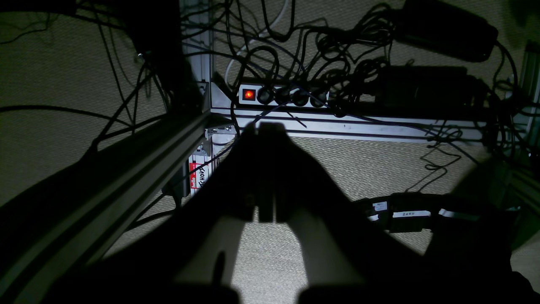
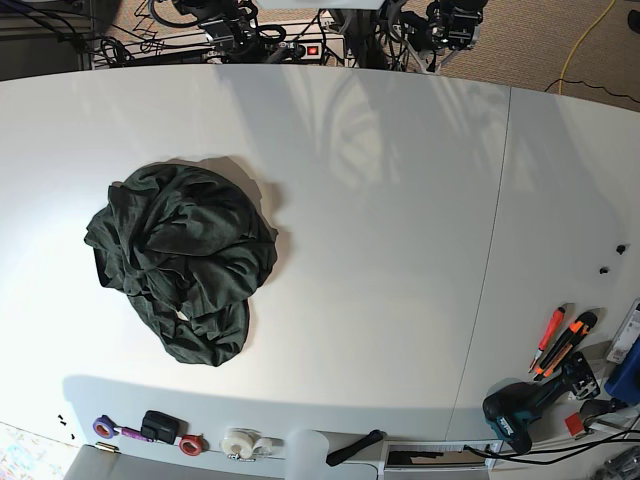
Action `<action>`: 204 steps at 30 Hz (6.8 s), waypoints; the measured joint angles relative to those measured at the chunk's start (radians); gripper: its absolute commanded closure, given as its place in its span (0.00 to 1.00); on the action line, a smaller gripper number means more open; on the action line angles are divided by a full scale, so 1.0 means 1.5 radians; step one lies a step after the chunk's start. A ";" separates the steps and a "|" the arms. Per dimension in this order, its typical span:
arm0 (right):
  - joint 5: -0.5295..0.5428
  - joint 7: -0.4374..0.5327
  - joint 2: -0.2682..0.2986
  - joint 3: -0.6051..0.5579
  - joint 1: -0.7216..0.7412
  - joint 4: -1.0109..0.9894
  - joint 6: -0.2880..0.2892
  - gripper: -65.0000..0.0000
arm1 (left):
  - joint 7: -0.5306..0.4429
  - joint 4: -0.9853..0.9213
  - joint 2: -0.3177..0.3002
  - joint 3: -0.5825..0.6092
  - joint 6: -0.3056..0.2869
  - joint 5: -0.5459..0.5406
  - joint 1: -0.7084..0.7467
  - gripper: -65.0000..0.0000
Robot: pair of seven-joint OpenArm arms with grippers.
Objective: Layout the t-shirt on the table in an organized manner, then fold the t-shirt properly
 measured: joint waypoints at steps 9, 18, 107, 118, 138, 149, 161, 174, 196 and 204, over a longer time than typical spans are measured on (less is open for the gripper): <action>0.000 0.000 0.000 0.000 0.000 0.000 0.000 1.00 | 0.000 0.008 0.000 0.000 0.000 0.000 0.000 1.00; 0.000 0.000 0.000 0.000 0.000 0.000 0.000 1.00 | 0.000 0.008 0.000 0.000 0.000 0.000 0.000 1.00; 0.002 -0.006 0.173 0.238 -0.541 1.078 -0.013 1.00 | -0.028 1.173 -0.203 -0.001 -0.236 -0.286 0.403 1.00; 0.002 -0.040 0.173 0.238 -0.395 1.078 0.037 1.00 | -0.026 1.145 -0.201 0.002 -0.336 -0.296 0.219 1.00; -0.090 -0.093 0.172 0.238 -0.361 1.078 0.060 0.69 | 0.053 0.847 -0.189 0.386 -0.193 -0.232 -0.087 0.66; -0.090 -0.093 0.128 0.238 -0.343 1.078 0.045 0.69 | 0.248 0.848 -0.133 0.385 -0.052 -0.197 -0.083 0.66; -0.090 -0.093 0.116 0.238 -0.328 1.078 -0.001 0.69 | 0.167 0.847 -0.098 0.382 0.009 -0.050 -0.005 0.66; -0.259 -0.209 0.128 0.242 -0.252 1.078 -0.066 0.47 | 0.232 0.848 -0.045 0.384 -0.092 -0.147 -0.072 0.66; -0.201 -0.177 0.129 0.326 -0.130 0.918 0.018 0.48 | 0.244 0.848 -0.045 0.384 -0.092 -0.174 -0.067 0.60; -0.109 -0.148 0.127 0.326 -0.130 0.918 0.018 0.48 | 0.244 0.848 -0.045 0.384 -0.092 -0.174 -0.067 0.60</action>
